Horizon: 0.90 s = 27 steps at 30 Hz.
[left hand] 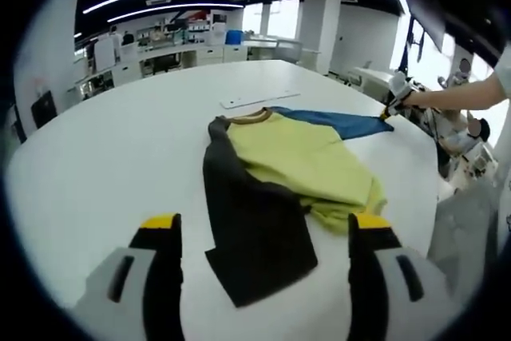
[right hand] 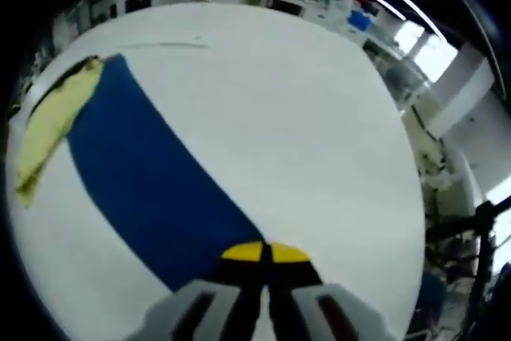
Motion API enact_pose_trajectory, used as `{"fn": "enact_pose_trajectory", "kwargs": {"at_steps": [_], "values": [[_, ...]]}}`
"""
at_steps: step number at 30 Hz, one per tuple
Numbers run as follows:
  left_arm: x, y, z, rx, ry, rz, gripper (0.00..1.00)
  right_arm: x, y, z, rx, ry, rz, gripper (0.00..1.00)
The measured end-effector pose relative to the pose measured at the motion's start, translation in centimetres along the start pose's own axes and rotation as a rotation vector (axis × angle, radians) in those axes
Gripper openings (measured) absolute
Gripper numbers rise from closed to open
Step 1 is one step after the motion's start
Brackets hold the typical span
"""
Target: Fold the garment on the visible template until the final outline fits inside the template.
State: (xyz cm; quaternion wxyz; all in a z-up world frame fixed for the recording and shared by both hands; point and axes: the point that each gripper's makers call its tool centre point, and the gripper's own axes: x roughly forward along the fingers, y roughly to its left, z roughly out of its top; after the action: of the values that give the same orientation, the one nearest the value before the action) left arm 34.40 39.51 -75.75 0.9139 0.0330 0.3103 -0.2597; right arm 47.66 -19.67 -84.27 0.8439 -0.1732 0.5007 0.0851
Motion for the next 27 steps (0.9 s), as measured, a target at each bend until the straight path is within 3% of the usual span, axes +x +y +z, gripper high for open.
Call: {"fn": "enact_pose_trajectory", "kwargs": {"at_steps": [9,15,17,20,21,24,25,27], "values": [[-0.1,0.0,-0.4,-0.009,0.004,0.002,0.83,0.4,-0.9,0.0,0.037,-0.019,0.013,0.00],[-0.3,-0.2,-0.2,-0.012,-0.011,-0.003,0.83,-1.7,-0.2,0.3,0.058,-0.091,0.011,0.12],[-0.4,-0.2,-0.2,-0.016,-0.017,-0.005,0.83,-2.0,0.3,0.9,0.046,-0.146,0.044,0.19],[-0.7,-0.4,-0.2,-0.018,-0.024,-0.008,0.83,-4.1,2.1,0.7,0.038,-0.206,0.096,0.30],[-0.8,-0.5,-0.2,-0.018,-0.026,-0.008,0.83,-3.7,2.4,1.4,0.024,-0.222,0.105,0.32],[-1.3,-0.7,-0.2,-0.017,-0.028,-0.008,0.82,-6.0,3.9,1.2,-0.004,-0.266,0.138,0.37],[-1.6,-0.8,0.0,-0.018,-0.035,-0.007,0.82,-7.0,5.4,1.1,-0.009,-0.282,0.157,0.40],[-2.0,-1.0,0.2,-0.019,-0.042,-0.005,0.82,-7.0,6.3,1.8,-0.022,-0.307,0.191,0.44]]}}
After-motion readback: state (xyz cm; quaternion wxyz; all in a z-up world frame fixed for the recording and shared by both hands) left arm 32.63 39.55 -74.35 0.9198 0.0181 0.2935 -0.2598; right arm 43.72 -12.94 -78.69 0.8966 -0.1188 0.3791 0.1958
